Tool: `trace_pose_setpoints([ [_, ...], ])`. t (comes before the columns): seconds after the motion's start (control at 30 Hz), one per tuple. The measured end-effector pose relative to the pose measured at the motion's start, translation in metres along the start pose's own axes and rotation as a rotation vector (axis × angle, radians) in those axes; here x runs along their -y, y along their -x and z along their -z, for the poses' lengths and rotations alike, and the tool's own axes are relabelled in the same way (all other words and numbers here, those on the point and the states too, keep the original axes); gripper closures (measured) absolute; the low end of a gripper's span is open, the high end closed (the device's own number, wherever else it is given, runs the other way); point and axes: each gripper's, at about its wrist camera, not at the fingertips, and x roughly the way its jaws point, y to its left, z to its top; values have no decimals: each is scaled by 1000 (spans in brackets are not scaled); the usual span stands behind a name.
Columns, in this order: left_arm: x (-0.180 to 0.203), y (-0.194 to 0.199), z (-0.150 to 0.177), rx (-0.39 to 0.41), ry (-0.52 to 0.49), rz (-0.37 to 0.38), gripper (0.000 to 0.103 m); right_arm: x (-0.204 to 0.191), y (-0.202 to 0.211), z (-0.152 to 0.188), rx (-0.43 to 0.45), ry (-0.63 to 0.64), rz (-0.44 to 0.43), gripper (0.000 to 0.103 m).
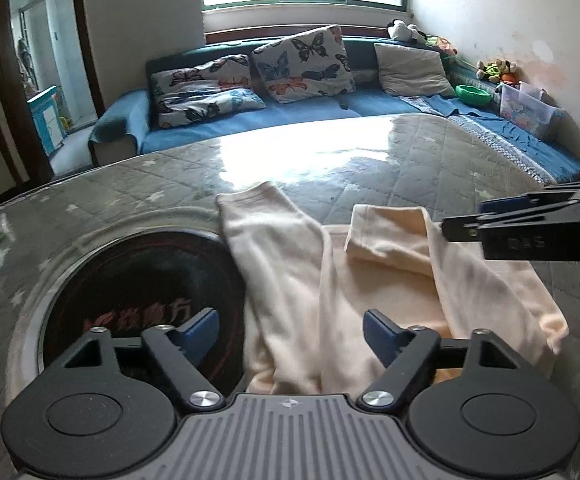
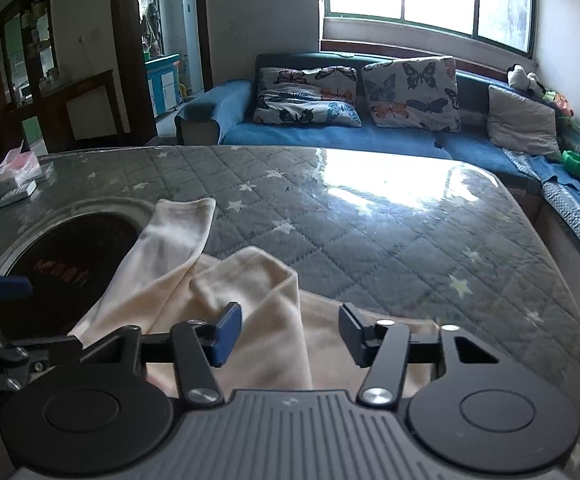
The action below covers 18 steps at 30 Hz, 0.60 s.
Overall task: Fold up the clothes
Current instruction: 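Grasp the sweatshirt hem with the left gripper while the right gripper grasps the hem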
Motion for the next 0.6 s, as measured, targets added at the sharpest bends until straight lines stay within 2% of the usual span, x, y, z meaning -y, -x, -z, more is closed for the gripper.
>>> trace_pose_setpoints([
  [0.13,3,-16,-10,0,-11,33,27,6,-24,-8,-27,-6,-3,59],
  [0.27,8,-34,-17,-20,-23,34,28,10,-41,-11,-54,-31,-26,66],
  [0.33,8,-41,-19,-36,-23,41,32,10,-50,-12,-70,-31,-33,70],
  [0.4,8,-48,-20,-54,-23,49,42,8,-55,-11,-85,-22,-34,76],
  [0.47,7,-52,-19,-64,-25,55,59,8,-59,-10,-96,-18,-39,90],
  [0.5,6,-53,-18,-65,-27,60,65,8,-58,-10,-95,-19,-40,91],
  [0.57,4,-55,-16,-64,-32,69,87,8,-56,-9,-90,-21,-39,97],
  [0.6,3,-53,-15,-57,-35,73,92,9,-56,-9,-88,-22,-38,98],
])
